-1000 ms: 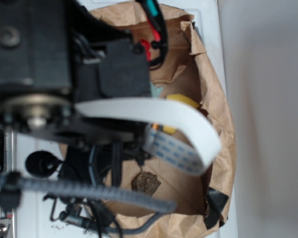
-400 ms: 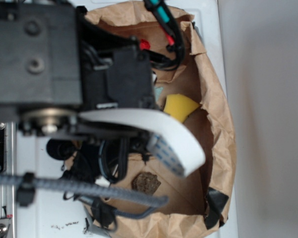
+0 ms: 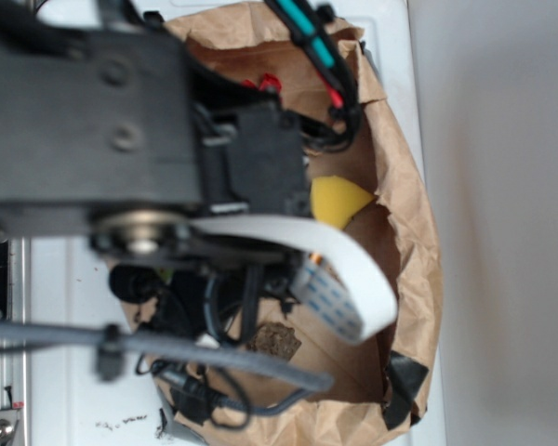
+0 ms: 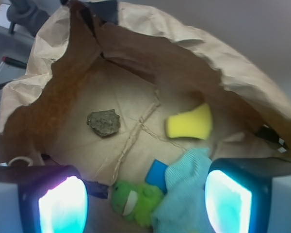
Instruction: Grab the rock.
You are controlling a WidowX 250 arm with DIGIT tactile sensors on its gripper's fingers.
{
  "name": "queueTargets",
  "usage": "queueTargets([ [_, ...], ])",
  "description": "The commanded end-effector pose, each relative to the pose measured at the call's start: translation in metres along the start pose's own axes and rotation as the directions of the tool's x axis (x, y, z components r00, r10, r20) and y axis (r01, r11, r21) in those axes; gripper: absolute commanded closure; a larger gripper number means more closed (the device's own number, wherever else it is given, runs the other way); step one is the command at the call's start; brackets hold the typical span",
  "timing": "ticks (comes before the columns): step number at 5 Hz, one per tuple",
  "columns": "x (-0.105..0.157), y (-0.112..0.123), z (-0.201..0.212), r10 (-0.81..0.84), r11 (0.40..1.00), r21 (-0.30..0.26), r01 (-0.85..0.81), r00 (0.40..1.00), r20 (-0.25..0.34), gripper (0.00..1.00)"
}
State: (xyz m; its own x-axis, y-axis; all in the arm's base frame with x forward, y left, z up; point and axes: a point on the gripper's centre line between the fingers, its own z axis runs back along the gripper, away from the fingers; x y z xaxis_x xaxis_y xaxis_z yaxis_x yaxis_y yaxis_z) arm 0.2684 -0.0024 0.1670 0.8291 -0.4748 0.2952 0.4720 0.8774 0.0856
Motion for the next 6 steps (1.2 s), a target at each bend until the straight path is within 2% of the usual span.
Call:
queueTargets([
  [1, 0.005, 0.015, -0.027, 0.006, 0.998, 0.055, -0.003, 0.998, -0.057, 0.00],
  [2, 0.003, 0.024, -0.033, 0.010, 0.998, 0.059, -0.006, 0.998, -0.064, 0.00],
  [3, 0.002, 0.008, -0.050, -0.142, 0.989, 0.028, 0.144, 0.989, -0.049, 0.00],
  [4, -0.018, -0.024, -0.051, -0.279, 0.960, -0.006, 0.279, 0.960, -0.005, 0.00],
  [5, 0.003, -0.023, -0.066, -0.354, 0.934, -0.054, 0.354, 0.935, 0.012, 0.00],
  [6, 0.021, -0.020, -0.072, -0.369, 0.926, -0.078, 0.369, 0.929, 0.022, 0.00],
])
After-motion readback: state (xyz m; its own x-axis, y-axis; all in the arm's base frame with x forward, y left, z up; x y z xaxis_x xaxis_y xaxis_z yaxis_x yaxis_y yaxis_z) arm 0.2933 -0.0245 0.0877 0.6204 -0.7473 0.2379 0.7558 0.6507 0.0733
